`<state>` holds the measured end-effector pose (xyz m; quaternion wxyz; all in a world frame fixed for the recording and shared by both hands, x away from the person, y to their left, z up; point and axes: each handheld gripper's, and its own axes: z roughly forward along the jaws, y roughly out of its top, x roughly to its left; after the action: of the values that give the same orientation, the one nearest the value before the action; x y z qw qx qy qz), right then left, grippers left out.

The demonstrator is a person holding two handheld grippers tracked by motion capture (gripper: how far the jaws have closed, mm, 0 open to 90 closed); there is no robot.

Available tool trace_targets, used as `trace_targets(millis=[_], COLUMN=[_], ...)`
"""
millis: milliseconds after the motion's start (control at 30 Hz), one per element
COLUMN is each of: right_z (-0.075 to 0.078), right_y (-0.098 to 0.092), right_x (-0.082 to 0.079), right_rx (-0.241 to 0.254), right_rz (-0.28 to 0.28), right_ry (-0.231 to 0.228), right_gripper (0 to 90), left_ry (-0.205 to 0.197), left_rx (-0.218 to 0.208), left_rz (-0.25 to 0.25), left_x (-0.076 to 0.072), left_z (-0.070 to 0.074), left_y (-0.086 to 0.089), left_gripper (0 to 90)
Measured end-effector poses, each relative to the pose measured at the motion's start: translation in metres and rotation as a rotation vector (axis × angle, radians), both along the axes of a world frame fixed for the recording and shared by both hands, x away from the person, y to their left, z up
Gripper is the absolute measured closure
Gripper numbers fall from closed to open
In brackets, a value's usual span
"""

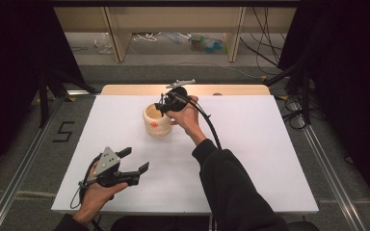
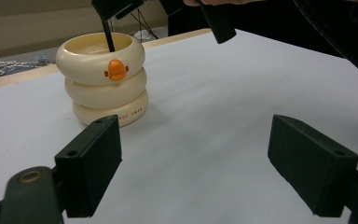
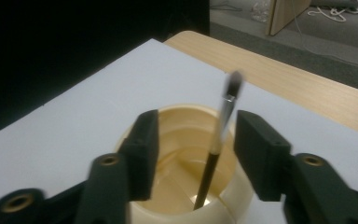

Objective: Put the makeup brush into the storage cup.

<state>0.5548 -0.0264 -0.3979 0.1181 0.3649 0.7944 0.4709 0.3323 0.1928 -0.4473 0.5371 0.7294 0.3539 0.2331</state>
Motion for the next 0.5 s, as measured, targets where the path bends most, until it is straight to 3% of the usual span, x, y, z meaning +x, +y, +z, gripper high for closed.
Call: trace_targets(millis=[133, 500], right_z=[0.004, 0.012], right_y=[-0.010, -0.037], right_x=[-0.005, -0.019], right_rx=[-0.005, -0.002], right_rz=[-0.025, -0.026], right_ry=[-0.023, -0.087], right_gripper=[35.7, 28.1], left_ry=[-0.001, -0.001], left_rx=[0.001, -0.002], left_rz=[0.002, 0.006], left_x=[0.000, 0.000], left_z=[0.000, 0.000], left_y=[0.000, 0.001], left_gripper=[17.3, 17.3])
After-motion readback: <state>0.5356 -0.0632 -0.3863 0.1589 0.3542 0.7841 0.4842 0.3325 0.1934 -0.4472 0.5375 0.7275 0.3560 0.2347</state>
